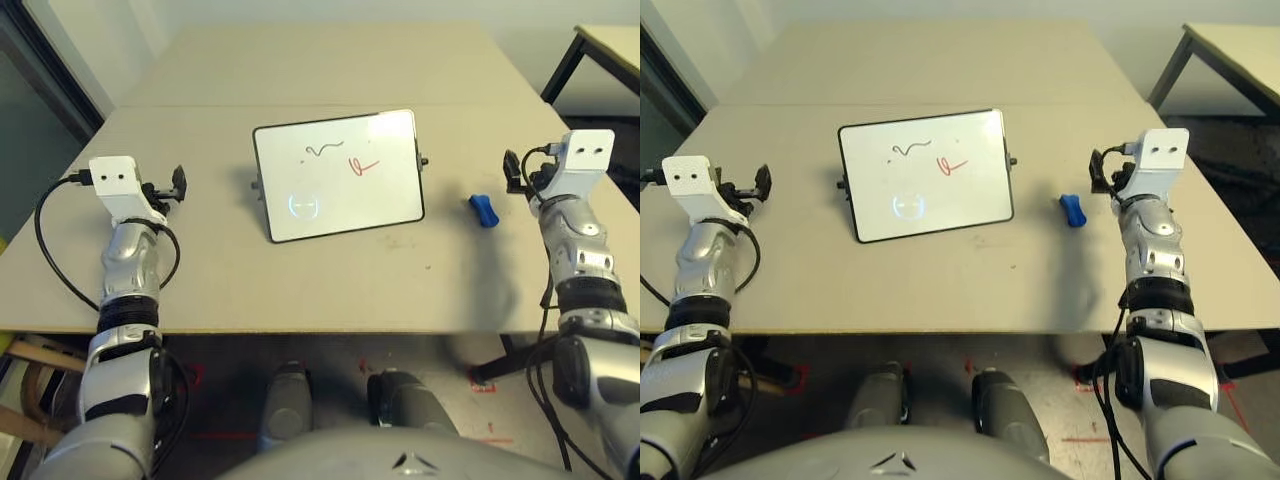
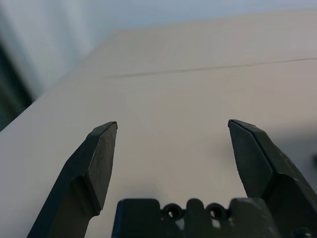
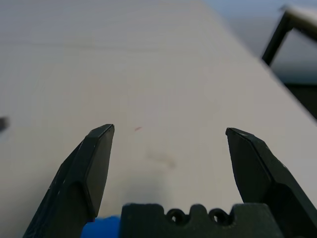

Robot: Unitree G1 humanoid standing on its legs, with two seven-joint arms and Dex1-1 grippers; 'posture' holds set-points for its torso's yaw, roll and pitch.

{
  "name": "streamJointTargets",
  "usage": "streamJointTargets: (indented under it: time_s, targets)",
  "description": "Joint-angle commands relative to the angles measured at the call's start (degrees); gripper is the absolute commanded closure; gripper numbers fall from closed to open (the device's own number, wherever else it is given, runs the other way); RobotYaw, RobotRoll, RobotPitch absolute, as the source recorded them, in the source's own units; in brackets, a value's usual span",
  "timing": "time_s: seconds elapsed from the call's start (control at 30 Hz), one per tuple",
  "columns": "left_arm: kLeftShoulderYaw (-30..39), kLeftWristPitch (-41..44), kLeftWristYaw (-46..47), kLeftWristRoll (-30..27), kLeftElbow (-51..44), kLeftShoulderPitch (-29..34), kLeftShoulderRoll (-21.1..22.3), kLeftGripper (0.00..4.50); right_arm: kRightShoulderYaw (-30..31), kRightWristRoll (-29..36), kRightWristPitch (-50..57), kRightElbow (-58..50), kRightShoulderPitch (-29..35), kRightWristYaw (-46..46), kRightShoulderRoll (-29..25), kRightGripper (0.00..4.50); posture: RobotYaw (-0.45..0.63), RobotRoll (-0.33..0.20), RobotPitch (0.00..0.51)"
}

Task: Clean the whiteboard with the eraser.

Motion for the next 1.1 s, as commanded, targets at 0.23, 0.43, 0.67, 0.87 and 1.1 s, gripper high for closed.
streamJointTargets:
  time_s: [0.23,0.43,0.67,0.87,1.1]
  targets:
    - [-0.29,13.21,-25.96,-10.48,-10.56,3.07,8.04,0.0,5.59,2.35,28.42,-12.66,-0.49,5.92,-2.81,0.02,0.24,0.0,0.049]
    - [-2.78,28.52,-43.01,-17.86,-23.06,8.89,16.47,0.0,8.14,1.3,33.4,-13.84,-1.86,7.33,-4.15,0.02,0.25,0.0,0.046]
    - [-4.91,38.7,-50.8,-21.67,-31.07,11.52,20.65,0.0,9.16,0.72,33.85,-10.16,-2.49,8.63,-4.52,0.02,0.25,0.0,0.043]
    - [-8.15,38.17,-52.95,-21.02,-30.99,9.35,19.5,0.0,10.26,-0.81,31.66,-2.45,-3.26,9.25,-3.81,0.02,0.26,0.0,0.041]
    - [-9.93,36.87,-55.49,-20.52,-30.33,7.1,19.3,0.0,10.11,-1.81,30.75,0.02,-4.18,9.41,-3.38,0.4,0.26,0.0,0.041]
